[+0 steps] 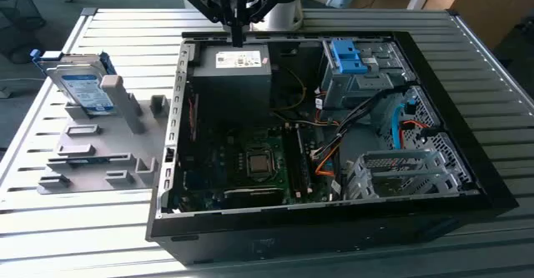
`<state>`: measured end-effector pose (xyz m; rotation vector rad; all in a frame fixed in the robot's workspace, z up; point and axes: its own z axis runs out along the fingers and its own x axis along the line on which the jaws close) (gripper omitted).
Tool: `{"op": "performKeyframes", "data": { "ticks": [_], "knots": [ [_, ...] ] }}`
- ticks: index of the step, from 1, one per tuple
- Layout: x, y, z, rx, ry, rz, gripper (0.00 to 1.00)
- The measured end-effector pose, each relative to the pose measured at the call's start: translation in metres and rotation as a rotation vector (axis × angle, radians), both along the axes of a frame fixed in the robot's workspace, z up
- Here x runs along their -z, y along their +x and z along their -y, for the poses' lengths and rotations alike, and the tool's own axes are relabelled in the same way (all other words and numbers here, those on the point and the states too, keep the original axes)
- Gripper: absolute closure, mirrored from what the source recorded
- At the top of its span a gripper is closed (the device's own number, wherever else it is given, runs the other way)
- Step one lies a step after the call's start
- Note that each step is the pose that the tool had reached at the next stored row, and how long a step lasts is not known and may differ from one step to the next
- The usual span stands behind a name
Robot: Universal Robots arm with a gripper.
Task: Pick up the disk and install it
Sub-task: 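Reach for the disk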
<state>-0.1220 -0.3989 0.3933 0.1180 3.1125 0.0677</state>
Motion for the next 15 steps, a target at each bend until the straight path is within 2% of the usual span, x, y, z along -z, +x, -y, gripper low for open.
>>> {"op": "performKeyframes", "data": {
  "ticks": [15],
  "knots": [
    [0.0000,-0.0037,0.0000,0.000,0.0000,0.0000,0.89]
  ]
}}
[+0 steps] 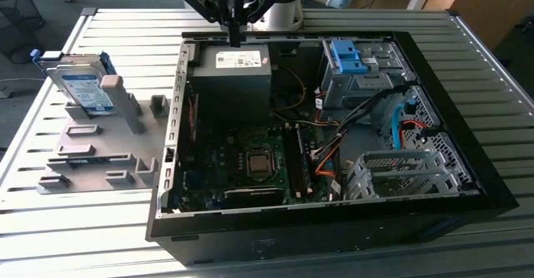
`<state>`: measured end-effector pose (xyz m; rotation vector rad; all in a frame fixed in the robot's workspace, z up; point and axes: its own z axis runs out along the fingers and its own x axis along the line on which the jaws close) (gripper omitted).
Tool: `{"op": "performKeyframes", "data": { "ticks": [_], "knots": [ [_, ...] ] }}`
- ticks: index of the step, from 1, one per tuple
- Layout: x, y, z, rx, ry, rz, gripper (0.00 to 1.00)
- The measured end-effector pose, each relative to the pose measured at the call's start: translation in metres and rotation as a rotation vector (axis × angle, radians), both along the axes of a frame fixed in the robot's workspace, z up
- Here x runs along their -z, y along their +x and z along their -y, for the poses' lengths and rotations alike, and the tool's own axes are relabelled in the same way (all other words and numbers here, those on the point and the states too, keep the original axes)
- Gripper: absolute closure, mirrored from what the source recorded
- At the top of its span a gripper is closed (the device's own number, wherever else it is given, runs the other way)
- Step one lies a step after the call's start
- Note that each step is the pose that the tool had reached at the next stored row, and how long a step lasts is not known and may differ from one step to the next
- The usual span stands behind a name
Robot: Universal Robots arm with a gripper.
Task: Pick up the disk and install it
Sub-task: 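Reach for the disk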
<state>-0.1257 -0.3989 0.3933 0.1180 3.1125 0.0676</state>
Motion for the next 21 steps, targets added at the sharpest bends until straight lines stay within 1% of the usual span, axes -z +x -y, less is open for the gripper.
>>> {"op": "performKeyframes", "data": {
  "ticks": [21],
  "knots": [
    [0.0000,-0.0024,0.0000,0.000,0.0000,0.0000,0.89]
  ]
}}
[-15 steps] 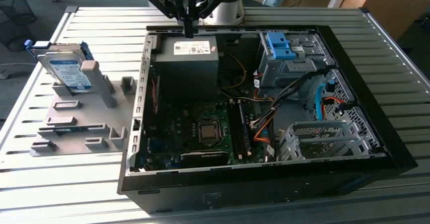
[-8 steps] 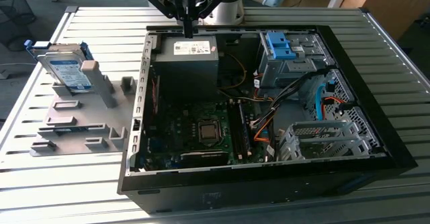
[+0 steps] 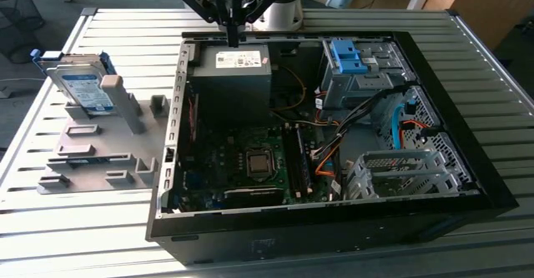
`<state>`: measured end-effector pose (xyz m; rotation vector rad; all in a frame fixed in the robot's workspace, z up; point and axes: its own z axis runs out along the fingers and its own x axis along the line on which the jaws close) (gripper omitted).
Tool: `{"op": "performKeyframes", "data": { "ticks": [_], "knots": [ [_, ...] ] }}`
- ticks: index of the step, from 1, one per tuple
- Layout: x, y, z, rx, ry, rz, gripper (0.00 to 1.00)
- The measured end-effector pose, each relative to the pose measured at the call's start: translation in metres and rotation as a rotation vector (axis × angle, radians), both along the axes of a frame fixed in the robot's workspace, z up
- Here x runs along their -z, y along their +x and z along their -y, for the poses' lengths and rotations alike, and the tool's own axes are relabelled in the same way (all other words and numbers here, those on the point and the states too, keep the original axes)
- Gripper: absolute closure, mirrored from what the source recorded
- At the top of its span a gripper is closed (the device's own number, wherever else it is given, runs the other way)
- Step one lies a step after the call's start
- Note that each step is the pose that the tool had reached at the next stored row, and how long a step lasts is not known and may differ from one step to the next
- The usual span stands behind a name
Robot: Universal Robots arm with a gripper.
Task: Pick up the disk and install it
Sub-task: 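Reach for the disk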
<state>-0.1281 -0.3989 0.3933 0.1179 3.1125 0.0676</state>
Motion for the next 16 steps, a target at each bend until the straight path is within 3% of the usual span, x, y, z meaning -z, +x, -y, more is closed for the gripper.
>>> {"op": "performKeyframes", "data": {
  "ticks": [16],
  "knots": [
    [0.0002,-0.0052,0.0000,0.000,0.0000,0.0000,0.89]
  ]
}}
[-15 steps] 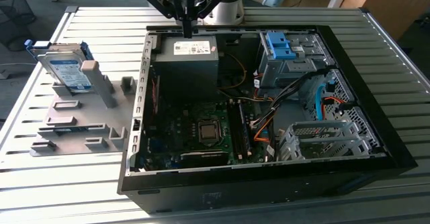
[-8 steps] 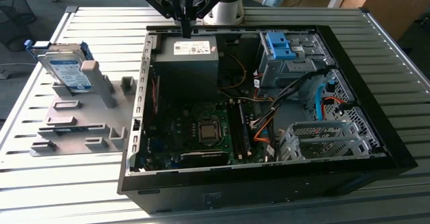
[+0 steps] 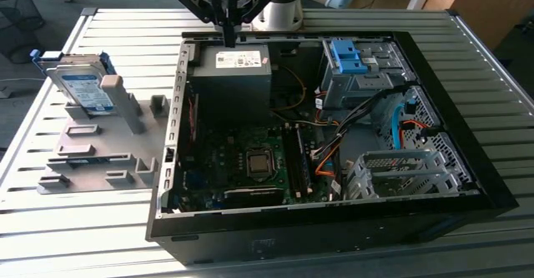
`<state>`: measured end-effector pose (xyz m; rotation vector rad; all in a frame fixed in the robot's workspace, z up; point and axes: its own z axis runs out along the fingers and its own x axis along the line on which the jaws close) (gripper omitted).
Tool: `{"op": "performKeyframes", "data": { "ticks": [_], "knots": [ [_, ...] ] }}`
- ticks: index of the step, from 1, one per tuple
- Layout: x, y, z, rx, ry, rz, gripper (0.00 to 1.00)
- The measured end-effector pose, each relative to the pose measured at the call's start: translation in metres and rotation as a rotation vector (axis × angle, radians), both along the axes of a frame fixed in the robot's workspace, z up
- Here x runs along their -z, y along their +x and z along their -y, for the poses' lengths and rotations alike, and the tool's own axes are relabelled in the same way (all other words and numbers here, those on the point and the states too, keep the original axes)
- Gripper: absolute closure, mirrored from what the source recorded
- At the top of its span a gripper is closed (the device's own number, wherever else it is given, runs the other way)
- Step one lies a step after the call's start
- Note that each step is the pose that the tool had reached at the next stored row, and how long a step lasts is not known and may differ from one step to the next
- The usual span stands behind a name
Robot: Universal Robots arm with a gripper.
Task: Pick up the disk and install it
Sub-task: 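Reach for the disk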
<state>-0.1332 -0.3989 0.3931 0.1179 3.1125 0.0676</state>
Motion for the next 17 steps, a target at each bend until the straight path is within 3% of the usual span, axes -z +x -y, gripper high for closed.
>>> {"op": "performKeyframes", "data": {
  "ticks": [17],
  "knots": [
    [0.0003,-0.0046,0.0000,0.000,0.0000,0.0001,0.89]
  ]
}}
